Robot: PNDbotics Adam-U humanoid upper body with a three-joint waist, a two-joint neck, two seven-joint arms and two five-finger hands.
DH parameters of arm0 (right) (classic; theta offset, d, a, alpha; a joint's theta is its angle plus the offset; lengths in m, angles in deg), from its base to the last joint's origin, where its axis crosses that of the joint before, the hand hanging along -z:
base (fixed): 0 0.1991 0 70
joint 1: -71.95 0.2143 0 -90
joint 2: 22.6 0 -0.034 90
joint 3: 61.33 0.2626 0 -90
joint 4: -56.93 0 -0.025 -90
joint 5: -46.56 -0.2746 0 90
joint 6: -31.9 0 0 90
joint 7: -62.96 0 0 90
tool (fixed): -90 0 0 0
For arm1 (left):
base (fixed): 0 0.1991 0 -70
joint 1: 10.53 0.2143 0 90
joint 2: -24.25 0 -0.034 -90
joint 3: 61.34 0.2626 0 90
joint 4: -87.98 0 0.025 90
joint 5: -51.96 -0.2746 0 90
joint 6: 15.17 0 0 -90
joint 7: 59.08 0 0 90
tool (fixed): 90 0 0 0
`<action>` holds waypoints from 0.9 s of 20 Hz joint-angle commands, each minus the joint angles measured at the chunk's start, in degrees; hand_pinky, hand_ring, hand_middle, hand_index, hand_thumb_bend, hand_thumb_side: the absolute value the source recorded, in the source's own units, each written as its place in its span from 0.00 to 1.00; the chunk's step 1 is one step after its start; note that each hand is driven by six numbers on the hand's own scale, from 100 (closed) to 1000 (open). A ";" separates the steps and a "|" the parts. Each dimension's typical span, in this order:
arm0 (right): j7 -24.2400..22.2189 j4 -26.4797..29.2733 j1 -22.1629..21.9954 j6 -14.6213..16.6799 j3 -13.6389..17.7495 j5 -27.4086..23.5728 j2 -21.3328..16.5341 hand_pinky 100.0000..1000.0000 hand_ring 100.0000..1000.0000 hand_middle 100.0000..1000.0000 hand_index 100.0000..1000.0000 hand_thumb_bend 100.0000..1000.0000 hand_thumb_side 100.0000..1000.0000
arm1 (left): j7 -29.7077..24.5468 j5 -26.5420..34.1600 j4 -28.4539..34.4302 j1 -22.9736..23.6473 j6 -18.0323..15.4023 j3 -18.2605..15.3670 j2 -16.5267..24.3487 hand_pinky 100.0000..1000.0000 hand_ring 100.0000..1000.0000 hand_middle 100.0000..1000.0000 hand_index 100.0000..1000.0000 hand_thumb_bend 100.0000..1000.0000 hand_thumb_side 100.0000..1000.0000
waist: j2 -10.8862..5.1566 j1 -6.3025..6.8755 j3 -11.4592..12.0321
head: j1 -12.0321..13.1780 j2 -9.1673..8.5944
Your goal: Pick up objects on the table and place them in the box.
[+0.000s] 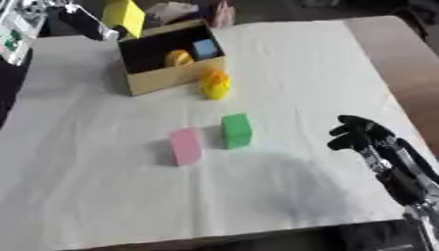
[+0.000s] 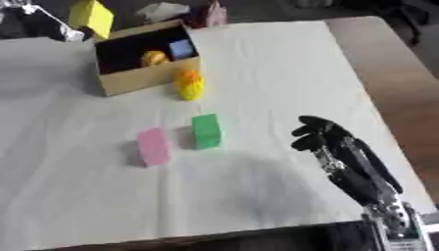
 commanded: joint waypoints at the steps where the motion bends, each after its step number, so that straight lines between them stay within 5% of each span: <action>1: -0.29 0.88 0.49 0.01 -0.20 -0.23 -0.47 0.66 0.62 0.64 0.85 0.00 0.66 | 3.09 -2.50 -2.65 -1.64 3.13 -0.73 -1.30 0.75 0.71 0.59 0.73 0.14 0.11 | -0.95 -0.03 -0.29 | 0.53 0.26; 8: -0.57 0.84 0.62 -0.03 -0.41 -0.40 -0.23 0.66 0.62 0.64 0.85 0.00 0.66 | 10.07 -4.28 -7.85 -0.98 5.30 0.78 -3.46 0.76 0.73 0.66 0.79 0.17 0.13 | -0.79 -0.05 -0.81 | 0.90 0.26; 11: -0.55 0.86 0.64 -0.06 -0.36 -0.40 -0.22 0.66 0.62 0.64 0.85 0.00 0.66 | 13.04 -4.84 -10.03 -0.61 4.76 1.45 -3.63 0.78 0.77 0.74 0.87 0.29 0.13 | -0.77 -0.04 -0.81 | 0.85 0.26; 18: -0.51 0.86 0.58 -0.08 -0.32 -0.33 -0.26 0.66 0.62 0.64 0.85 0.00 0.66 | 15.26 -2.19 -10.92 -0.64 3.62 2.05 -3.59 0.79 0.77 0.77 0.88 0.25 0.11 | -0.83 -0.09 -0.58 | 0.78 0.26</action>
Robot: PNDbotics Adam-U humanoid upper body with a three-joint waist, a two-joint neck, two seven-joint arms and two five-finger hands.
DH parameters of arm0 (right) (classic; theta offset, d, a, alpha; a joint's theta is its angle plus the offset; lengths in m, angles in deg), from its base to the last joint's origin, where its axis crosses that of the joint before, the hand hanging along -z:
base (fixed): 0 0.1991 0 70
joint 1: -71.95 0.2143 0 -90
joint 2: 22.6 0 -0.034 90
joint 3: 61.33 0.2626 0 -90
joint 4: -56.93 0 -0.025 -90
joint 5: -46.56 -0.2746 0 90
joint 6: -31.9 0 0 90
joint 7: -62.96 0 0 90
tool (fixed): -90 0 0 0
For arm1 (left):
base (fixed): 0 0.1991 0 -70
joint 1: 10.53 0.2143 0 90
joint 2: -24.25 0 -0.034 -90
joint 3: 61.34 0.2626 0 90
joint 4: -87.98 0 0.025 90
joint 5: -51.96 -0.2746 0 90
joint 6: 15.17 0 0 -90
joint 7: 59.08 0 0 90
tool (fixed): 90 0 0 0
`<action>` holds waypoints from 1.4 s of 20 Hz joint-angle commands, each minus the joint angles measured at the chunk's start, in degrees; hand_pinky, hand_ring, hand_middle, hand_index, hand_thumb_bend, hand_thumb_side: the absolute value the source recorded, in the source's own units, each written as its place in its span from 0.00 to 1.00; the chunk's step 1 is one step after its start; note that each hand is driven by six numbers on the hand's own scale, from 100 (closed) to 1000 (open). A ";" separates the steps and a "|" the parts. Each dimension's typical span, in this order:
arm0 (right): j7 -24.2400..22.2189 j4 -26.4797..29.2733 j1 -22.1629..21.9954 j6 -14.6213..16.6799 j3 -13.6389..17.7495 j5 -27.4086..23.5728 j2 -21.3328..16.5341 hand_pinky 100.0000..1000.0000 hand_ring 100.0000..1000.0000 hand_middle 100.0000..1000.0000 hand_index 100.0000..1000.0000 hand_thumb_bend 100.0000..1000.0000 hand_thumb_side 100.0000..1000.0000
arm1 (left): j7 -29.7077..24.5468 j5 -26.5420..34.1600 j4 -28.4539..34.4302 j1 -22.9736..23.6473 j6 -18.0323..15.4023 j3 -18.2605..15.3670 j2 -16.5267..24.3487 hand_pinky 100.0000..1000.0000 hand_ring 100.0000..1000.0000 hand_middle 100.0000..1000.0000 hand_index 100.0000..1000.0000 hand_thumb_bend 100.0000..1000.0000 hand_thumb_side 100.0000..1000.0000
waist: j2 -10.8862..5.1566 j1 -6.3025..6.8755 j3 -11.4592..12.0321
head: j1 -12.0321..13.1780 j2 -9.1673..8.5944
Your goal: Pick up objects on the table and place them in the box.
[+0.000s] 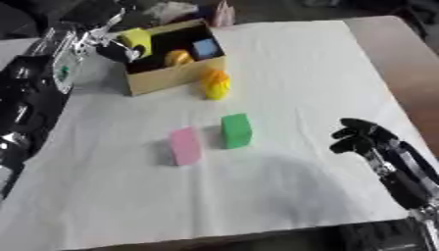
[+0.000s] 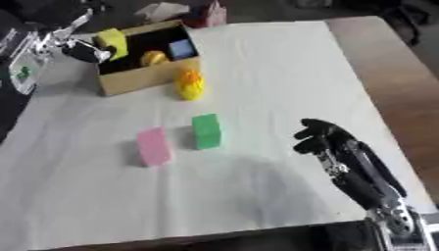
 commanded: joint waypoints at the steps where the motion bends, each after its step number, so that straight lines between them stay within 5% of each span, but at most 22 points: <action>1: -0.03 0.87 0.54 0.13 0.04 -0.25 -0.43 0.66 0.62 0.64 0.85 0.00 0.66 | 0.57 1.85 1.10 -1.13 -0.76 0.35 0.70 0.79 0.77 0.75 0.87 0.22 0.11 | -0.86 -0.06 0.04 | -0.11 0.26; 6: -0.09 0.86 0.50 0.14 -0.04 -0.17 -0.53 0.66 0.62 0.64 0.85 0.00 0.66 | -1.56 6.41 6.11 -1.46 -4.96 3.85 0.16 0.80 0.77 0.71 0.83 0.18 0.11 | -0.89 0.04 0.00 | -0.08 0.26; 14: -0.20 0.85 0.67 0.19 -0.17 -0.24 -0.46 0.66 0.62 0.64 0.85 0.00 0.66 | -9.00 5.57 17.85 -1.85 -12.54 12.49 0.40 0.81 0.83 0.73 0.83 0.43 0.21 | -0.93 0.15 -0.46 | 0.27 0.26; 22: -0.46 0.91 1.09 0.15 -0.42 -0.55 -0.08 0.66 0.62 0.64 0.85 0.00 0.66 | -14.94 -2.19 14.74 -1.78 -19.83 10.39 -2.41 0.82 0.86 0.78 0.86 0.46 0.24 | -0.46 -0.09 -1.18 | 0.36 0.26; 28: -0.69 1.05 1.71 0.09 -0.62 -0.81 0.26 0.66 0.62 0.64 0.85 0.00 0.67 | -15.18 -8.47 10.49 -2.15 -21.08 8.84 -4.53 0.83 0.87 0.79 0.87 0.46 0.25 | 0.36 -0.20 -1.85 | 0.89 0.26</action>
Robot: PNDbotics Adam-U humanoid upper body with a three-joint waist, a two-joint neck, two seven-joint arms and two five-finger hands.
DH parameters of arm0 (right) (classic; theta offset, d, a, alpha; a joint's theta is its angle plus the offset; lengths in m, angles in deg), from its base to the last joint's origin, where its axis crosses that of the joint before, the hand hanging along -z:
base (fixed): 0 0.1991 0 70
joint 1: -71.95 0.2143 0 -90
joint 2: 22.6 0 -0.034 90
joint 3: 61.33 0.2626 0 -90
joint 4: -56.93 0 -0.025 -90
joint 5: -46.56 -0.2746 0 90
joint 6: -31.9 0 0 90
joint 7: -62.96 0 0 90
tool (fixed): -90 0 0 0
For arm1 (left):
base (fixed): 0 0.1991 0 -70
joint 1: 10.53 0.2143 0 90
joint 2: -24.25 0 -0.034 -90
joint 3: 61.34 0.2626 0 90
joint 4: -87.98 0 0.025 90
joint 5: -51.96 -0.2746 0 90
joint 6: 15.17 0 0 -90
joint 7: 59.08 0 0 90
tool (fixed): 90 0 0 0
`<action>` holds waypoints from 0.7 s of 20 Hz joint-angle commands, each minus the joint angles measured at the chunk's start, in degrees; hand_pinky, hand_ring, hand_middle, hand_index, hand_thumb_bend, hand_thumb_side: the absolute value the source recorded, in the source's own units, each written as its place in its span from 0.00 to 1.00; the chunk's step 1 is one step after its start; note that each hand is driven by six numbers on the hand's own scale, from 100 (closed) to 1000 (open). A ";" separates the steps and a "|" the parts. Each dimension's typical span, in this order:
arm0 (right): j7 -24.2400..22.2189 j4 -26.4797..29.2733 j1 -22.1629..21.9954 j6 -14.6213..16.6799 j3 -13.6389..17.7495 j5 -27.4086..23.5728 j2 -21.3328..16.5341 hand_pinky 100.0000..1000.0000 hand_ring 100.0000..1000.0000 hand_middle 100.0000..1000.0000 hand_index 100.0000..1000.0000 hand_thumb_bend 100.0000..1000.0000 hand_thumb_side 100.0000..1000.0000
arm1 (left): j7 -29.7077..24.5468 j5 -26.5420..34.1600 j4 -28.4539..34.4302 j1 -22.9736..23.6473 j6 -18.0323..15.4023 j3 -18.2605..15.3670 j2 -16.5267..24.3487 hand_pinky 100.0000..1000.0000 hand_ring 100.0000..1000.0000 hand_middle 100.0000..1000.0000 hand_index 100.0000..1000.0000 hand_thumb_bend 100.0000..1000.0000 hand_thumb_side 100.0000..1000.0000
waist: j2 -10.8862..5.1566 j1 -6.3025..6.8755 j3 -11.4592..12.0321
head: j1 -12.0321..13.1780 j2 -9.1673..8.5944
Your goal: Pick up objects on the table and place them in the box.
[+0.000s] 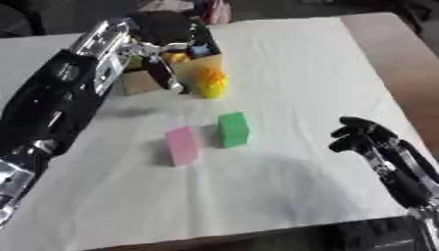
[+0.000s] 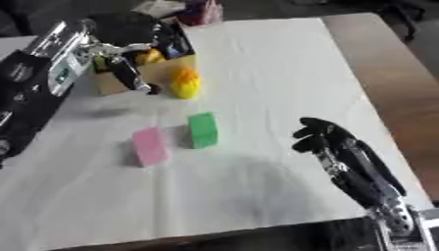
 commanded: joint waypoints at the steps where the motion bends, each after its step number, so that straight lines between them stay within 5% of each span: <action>1: -0.21 1.08 0.76 0.08 -0.07 -0.42 -0.10 0.66 0.62 0.64 0.85 0.00 0.67 | 0.67 -3.30 -1.14 -1.61 -0.38 -1.37 -0.40 0.83 0.87 0.78 0.86 0.46 0.25 | -0.58 -0.18 -0.26 | 0.31 0.26; 14: -0.49 1.27 1.59 -0.05 -0.29 -0.65 0.46 0.66 0.62 0.64 0.85 0.00 0.67 | 9.59 -15.36 -5.11 -0.80 0.92 -1.85 -3.52 0.84 0.86 0.76 0.84 0.42 0.24 | 0.34 -0.14 -1.18 | 0.73 0.11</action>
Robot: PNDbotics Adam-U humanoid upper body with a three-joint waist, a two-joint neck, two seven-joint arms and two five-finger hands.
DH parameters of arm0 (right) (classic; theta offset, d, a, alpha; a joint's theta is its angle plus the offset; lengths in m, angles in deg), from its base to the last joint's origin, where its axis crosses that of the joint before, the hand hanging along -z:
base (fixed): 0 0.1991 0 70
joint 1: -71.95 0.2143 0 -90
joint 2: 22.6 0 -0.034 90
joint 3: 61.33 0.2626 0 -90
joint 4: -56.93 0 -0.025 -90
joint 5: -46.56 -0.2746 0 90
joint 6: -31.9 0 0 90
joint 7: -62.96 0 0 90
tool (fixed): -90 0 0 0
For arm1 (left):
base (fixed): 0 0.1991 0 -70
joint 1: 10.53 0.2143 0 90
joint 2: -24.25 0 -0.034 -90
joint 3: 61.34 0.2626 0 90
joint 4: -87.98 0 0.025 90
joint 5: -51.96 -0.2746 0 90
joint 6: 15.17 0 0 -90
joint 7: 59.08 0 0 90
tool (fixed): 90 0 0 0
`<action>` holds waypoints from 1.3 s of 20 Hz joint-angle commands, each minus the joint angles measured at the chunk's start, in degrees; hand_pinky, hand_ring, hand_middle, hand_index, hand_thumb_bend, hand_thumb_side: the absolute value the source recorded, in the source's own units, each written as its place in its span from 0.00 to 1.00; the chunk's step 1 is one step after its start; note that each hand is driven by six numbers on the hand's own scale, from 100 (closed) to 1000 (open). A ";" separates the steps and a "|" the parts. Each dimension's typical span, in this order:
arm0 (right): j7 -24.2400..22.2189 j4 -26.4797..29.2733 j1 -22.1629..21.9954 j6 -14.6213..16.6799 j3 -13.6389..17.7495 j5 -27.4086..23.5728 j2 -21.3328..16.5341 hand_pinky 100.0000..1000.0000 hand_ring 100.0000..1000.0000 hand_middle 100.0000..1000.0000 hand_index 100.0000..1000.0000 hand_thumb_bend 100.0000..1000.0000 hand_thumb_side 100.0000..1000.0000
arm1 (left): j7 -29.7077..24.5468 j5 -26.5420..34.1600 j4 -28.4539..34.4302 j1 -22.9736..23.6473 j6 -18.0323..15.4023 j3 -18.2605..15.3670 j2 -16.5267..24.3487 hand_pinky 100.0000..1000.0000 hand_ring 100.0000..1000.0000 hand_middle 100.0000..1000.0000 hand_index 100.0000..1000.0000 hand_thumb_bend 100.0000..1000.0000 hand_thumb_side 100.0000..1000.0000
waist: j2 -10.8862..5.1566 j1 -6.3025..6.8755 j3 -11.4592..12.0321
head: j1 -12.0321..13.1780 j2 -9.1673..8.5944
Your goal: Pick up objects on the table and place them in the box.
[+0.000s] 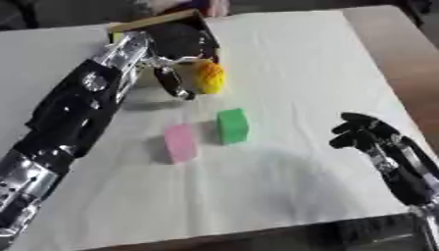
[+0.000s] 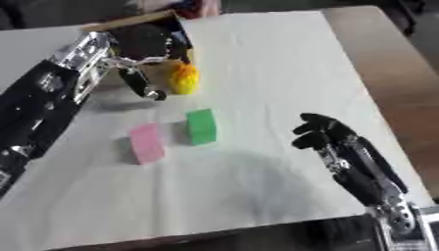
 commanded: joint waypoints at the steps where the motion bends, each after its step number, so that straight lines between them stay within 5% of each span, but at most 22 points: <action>1: -0.18 1.27 0.61 0.15 -0.13 -0.36 -0.16 0.66 0.62 0.64 0.85 0.00 0.67 | 2.04 -3.02 -0.67 -0.81 -0.02 -1.15 -0.06 0.84 0.86 0.76 0.84 0.41 0.23 | -0.82 -0.12 -0.09 | 0.05 0.11; 6: -0.20 1.30 0.63 0.15 -0.13 -0.37 -0.10 0.66 0.62 0.64 0.85 0.00 0.67 | 4.92 -5.82 -2.86 -0.28 0.36 -2.14 -0.80 0.83 0.84 0.71 0.78 0.30 0.19 | -0.78 -0.15 -0.10 | -0.07 -0.02; 12: -0.13 1.30 0.57 0.12 -0.06 -0.33 -0.11 0.66 0.62 0.64 0.85 0.00 0.67 | 10.83 -5.46 -2.75 0.04 2.49 -2.77 -0.70 0.78 0.73 0.44 0.57 0.23 0.12 | -0.80 -0.16 0.04 | 0.00 0.00; 16: -0.02 1.29 0.51 0.10 0.08 -0.23 -0.10 0.66 0.62 0.64 0.85 0.00 0.67 | 16.48 -3.91 -2.30 0.32 3.17 -2.58 0.10 0.77 0.69 0.36 0.48 0.19 0.10 | -0.92 -0.12 0.24 | -0.17 -0.08; 22: 0.37 1.15 0.09 0.03 0.48 0.19 -0.46 0.66 0.62 0.64 0.85 0.00 0.67 | 15.79 6.04 3.45 -0.09 4.41 -2.55 4.20 0.78 0.67 0.33 0.44 0.06 0.07 | -1.46 0.28 1.23 | -0.78 0.03; 26: 0.61 1.03 -0.22 0.01 0.70 0.44 -0.77 0.66 0.62 0.64 0.85 0.00 0.67 | 12.06 14.72 6.08 -0.46 10.00 -4.84 8.08 0.78 0.67 0.33 0.45 0.01 0.07 | -1.96 0.54 1.90 | -1.30 0.14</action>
